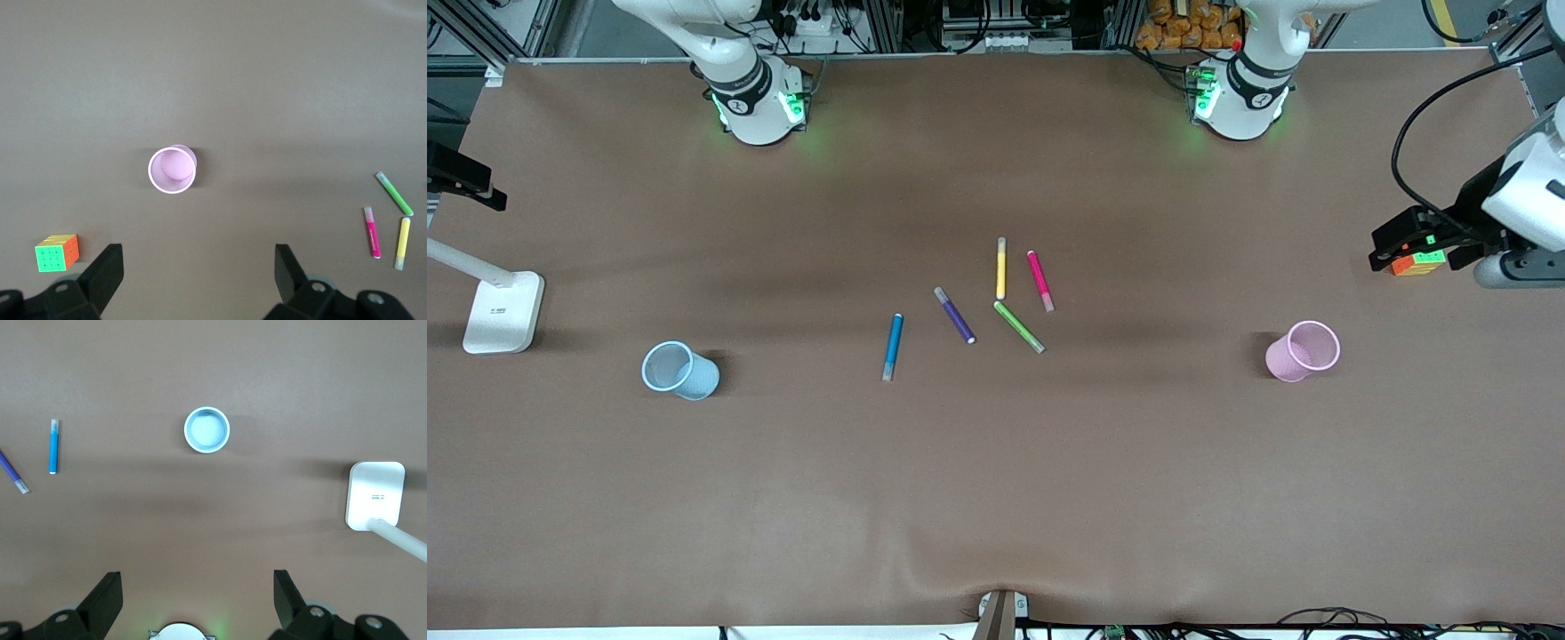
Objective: Place pink and blue markers in matching cups
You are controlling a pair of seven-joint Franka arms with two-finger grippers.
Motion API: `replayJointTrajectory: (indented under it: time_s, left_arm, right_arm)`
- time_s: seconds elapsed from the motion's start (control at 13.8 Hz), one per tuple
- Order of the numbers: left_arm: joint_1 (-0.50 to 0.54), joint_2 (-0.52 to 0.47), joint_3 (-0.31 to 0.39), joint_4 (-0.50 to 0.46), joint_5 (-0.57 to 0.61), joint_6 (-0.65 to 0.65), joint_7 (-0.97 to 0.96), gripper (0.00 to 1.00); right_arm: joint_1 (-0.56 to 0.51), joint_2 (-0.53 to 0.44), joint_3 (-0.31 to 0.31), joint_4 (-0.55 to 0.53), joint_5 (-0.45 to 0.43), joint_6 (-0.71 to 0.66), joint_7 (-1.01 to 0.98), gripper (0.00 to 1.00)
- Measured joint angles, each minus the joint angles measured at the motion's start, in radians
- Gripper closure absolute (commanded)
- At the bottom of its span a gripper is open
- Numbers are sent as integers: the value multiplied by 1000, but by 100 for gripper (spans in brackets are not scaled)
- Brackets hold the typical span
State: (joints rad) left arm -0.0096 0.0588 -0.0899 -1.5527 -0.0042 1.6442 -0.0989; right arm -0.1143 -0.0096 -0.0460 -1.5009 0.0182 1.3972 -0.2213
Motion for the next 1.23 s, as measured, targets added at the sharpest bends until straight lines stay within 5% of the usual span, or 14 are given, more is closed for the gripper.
replayJointTrajectory:
  time_s: [0.65,1.23]
  left_arm:
    - [-53,92,-4,-4,0,-1,18,0]
    - [-153,184,-12,-3,-14,28,-149,0]
  right_arm:
    - [37,12,22,-8,0,-18,-65,0]
    - [18,100,8,-13,7,19,-179,0]
